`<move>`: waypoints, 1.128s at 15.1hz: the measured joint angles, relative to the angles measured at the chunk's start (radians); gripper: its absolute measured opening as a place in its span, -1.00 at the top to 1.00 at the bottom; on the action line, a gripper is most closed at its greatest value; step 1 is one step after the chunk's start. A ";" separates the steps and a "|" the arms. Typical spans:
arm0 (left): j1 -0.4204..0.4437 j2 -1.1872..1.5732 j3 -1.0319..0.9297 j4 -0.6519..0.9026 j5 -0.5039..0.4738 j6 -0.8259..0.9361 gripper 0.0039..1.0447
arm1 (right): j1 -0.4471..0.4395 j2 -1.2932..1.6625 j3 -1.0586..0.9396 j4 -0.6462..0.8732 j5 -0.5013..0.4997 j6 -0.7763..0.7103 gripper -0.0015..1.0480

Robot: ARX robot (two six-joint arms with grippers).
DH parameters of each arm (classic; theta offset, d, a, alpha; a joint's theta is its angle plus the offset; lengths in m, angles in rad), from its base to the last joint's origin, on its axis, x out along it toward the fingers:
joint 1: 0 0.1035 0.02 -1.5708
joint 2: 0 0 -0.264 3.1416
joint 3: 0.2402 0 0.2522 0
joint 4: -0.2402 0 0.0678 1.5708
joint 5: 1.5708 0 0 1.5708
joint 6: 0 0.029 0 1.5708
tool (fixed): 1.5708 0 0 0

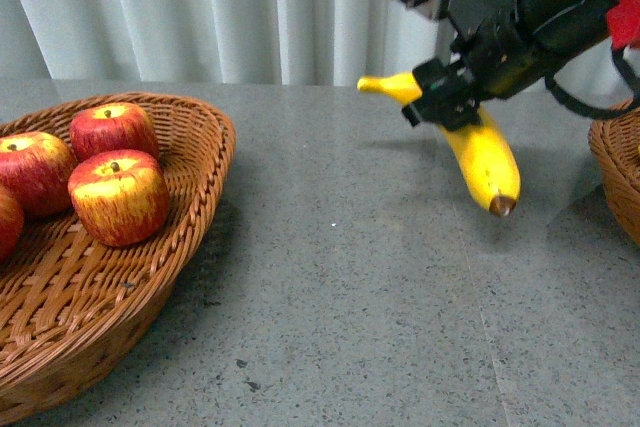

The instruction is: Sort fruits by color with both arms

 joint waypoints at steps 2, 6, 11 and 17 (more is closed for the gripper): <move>0.000 0.000 0.000 0.000 0.000 0.000 -0.88 | -0.037 -0.068 -0.001 0.063 -0.062 0.084 0.27; 0.000 0.000 0.000 0.000 0.000 0.000 -0.88 | -0.186 -0.277 -0.156 0.156 -0.217 0.166 0.28; 0.000 0.000 0.000 0.000 0.000 0.000 -0.88 | -0.507 -0.452 -0.436 0.166 -0.390 -0.039 0.28; 0.000 0.000 0.000 0.000 0.000 0.000 -0.88 | -0.618 -0.494 -0.587 0.153 -0.436 -0.198 0.28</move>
